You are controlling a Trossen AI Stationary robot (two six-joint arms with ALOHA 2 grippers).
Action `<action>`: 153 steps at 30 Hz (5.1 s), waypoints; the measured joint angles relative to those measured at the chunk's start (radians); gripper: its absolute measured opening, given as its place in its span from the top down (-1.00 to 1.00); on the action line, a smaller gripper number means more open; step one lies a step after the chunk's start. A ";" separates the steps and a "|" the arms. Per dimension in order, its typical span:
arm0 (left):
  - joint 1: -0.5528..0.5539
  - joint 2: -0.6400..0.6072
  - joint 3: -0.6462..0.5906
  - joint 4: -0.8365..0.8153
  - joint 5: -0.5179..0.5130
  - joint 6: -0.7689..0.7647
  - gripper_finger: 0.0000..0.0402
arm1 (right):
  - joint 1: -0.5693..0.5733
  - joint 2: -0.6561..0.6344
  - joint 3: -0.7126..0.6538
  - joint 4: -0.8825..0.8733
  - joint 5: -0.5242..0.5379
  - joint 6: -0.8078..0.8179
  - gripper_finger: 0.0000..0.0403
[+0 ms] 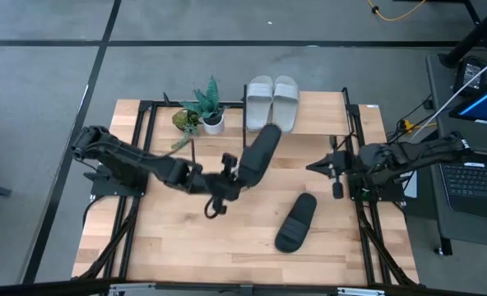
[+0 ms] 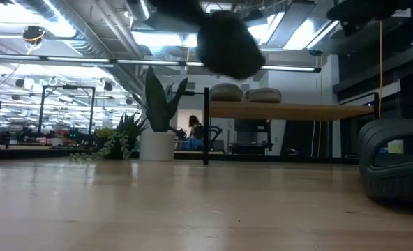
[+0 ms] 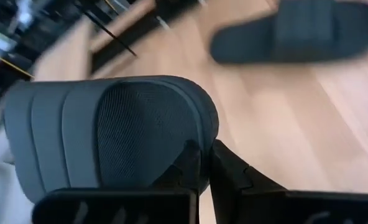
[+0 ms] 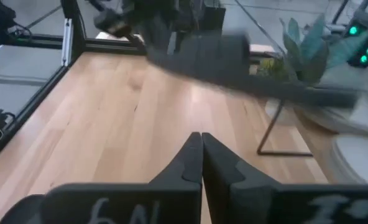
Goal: Pick and place slides into the shelf
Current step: Put the top black slipper on the shelf
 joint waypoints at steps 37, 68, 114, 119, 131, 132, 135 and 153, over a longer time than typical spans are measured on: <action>0.253 0.580 0.748 0.060 0.108 0.255 0.97 | 0.000 -0.278 -0.153 -0.111 0.092 0.092 0.99; 0.377 0.734 0.975 -0.032 0.247 0.158 0.97 | 0.000 -0.460 -0.120 -0.165 0.039 0.038 0.97; 0.421 0.780 0.973 -0.038 0.246 0.207 0.79 | 0.000 -0.459 -0.120 -0.165 0.039 0.035 0.90; 0.422 0.780 0.973 -0.038 0.240 0.207 0.73 | 0.000 -0.459 -0.120 -0.165 0.039 0.035 0.97; 0.422 0.780 0.973 0.000 0.236 0.207 0.55 | 0.000 -0.459 -0.120 -0.165 -0.064 0.038 0.84; 0.422 0.780 0.973 0.002 0.236 0.207 0.53 | 0.000 -0.459 -0.120 -0.166 -0.077 0.038 0.83; 0.423 0.780 0.973 0.007 0.236 0.206 0.45 | 0.000 -0.459 -0.120 -0.166 -0.088 0.038 0.83; 0.399 0.780 0.973 0.000 0.237 0.161 0.35 | 0.000 -0.459 -0.120 -0.166 -0.092 0.038 0.82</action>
